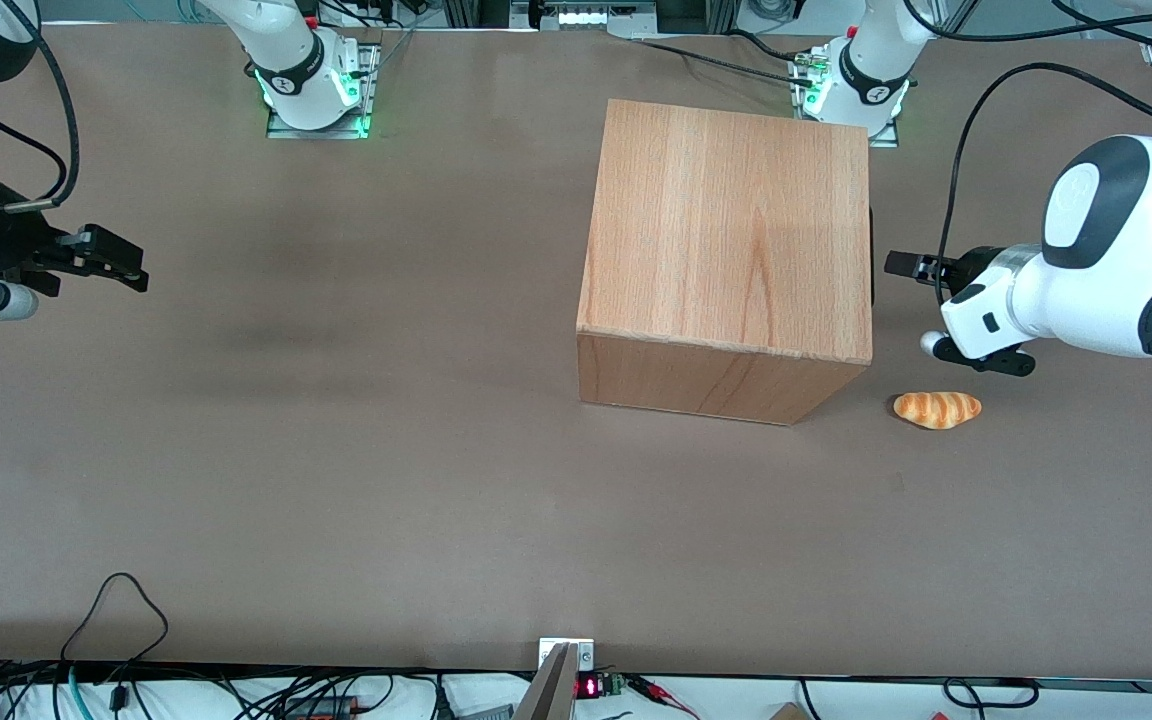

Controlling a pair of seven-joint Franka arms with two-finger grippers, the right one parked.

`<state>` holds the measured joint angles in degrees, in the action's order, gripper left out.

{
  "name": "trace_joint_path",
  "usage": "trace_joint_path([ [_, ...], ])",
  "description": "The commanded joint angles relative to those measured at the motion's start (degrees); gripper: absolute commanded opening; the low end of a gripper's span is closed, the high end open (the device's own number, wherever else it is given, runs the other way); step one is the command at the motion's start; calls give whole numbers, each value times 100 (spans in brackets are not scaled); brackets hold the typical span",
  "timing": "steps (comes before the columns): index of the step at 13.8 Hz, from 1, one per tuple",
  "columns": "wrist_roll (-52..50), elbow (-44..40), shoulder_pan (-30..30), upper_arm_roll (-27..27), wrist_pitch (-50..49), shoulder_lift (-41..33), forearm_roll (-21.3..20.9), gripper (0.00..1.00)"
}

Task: Open top drawer with left arm
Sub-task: 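Move the left gripper to the black drawer handle on the cabinet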

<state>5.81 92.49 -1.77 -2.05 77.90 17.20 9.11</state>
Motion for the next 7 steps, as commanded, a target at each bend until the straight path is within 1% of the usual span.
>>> trace_joint_path([
  [1, 140, 357, 54, -6, 172, -243, 266, 100],
  [4, 158, 690, 45, -15, 444, -348, 293, 100],
  [7, 474, 937, 1, -23, 691, -375, 302, 100],
])
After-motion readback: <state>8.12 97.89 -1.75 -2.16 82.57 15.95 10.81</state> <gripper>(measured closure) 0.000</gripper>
